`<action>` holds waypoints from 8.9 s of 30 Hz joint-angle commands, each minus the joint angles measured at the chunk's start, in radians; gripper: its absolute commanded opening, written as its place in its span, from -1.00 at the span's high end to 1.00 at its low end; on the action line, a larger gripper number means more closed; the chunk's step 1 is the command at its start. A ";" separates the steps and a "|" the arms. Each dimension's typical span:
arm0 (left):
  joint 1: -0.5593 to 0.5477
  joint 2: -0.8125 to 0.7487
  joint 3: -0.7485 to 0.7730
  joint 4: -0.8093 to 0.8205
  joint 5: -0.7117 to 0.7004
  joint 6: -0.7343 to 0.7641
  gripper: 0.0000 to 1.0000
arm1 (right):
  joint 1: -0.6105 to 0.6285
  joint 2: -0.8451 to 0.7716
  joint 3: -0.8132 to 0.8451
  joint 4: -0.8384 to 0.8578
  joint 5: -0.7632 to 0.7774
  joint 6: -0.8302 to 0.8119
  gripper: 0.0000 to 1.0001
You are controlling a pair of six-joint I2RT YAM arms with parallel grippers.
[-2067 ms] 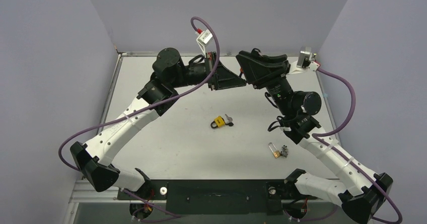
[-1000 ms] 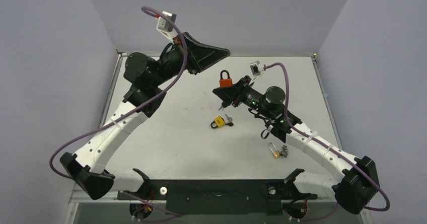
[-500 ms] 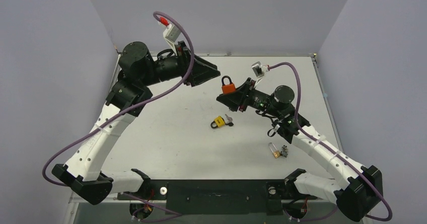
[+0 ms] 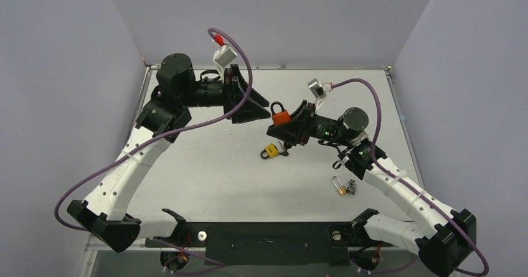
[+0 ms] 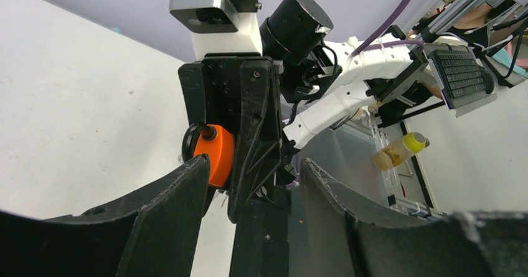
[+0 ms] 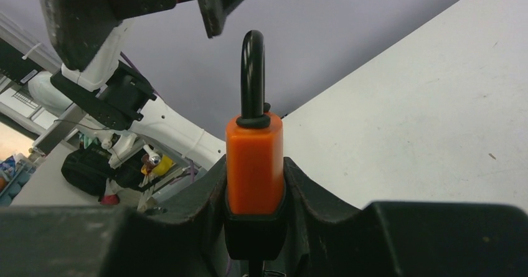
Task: Lock with the key
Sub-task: Lock the lock, then place the lock at the center of the board, then place the key at the center of the board, then reset both arms
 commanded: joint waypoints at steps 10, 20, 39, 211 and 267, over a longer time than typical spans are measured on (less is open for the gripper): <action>0.020 0.016 -0.032 0.112 0.037 -0.027 -0.05 | 0.023 -0.041 0.047 0.118 -0.012 0.012 1.00; 0.018 0.036 -0.042 0.126 0.037 -0.039 -0.04 | 0.044 -0.038 0.063 0.118 -0.011 0.011 1.00; -0.001 0.033 -0.059 0.138 0.056 -0.049 0.43 | 0.063 0.010 0.095 0.085 0.029 -0.022 1.00; 0.714 0.366 -0.489 0.165 -0.697 -0.314 0.02 | 0.176 1.321 0.893 -0.130 0.528 0.221 1.00; -0.003 -0.077 -0.194 -0.151 -0.928 0.129 -0.01 | -0.031 -0.071 0.178 -0.537 1.056 -0.142 -0.78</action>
